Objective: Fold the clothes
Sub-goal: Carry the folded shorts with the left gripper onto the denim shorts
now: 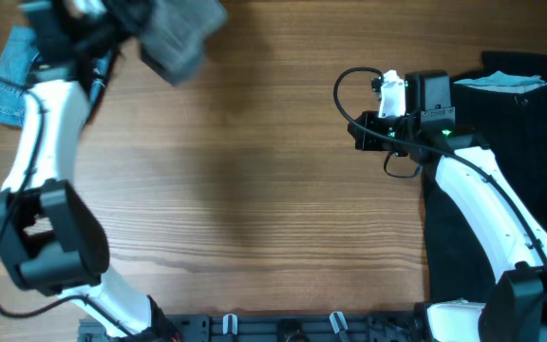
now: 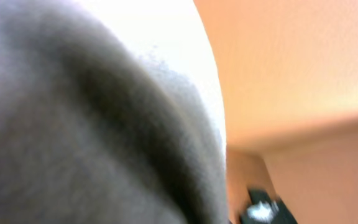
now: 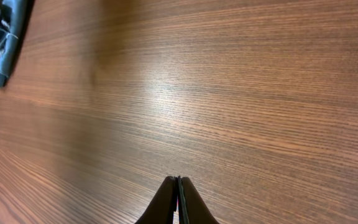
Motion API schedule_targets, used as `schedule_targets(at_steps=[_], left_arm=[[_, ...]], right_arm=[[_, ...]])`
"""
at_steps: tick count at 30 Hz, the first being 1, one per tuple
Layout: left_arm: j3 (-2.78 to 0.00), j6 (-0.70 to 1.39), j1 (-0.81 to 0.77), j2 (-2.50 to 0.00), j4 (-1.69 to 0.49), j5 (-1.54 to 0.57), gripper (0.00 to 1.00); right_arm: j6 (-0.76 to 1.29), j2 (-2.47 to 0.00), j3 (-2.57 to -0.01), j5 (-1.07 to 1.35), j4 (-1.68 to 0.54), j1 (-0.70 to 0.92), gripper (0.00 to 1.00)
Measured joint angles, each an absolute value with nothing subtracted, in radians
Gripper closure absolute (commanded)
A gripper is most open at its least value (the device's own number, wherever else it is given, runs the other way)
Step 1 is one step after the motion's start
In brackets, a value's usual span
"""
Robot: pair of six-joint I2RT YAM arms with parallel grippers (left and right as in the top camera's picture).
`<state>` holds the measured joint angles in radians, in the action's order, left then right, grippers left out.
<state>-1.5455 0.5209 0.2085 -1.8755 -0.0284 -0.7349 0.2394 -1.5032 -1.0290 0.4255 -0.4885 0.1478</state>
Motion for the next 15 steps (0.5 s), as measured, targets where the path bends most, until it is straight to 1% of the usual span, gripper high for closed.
schedule_targets(at_steps=[3,7,8,10,11,15], left_arm=[[-1.554,0.521,0.314,-1.866,-0.023,-0.678,0.96],[-1.555,0.519,0.447,-1.901,-0.091,-0.616,0.96],[-1.555,0.519,0.482,-1.919,-0.126,-0.594,0.85],[-1.557,0.514,0.555,-1.981,-0.221,-0.508,0.09],[-1.556,0.512,0.571,-2.003,-0.245,-0.479,0.0],[-1.556,0.511,0.635,-2.117,-0.354,-0.369,0.0]], right_arm=[[0.254,-1.503,-1.029,0.426,-0.496,0.148,0.94],[0.272,-1.503,-1.029,0.426,-0.506,0.148,0.94],[0.274,-1.503,-1.029,0.426,-0.51,0.148,0.94],[0.278,-1.503,-1.029,0.426,-0.519,0.148,0.94],[0.28,-1.503,-1.029,0.426,-0.524,0.148,0.94],[0.284,-1.503,-1.029,0.426,-0.547,0.148,0.94]])
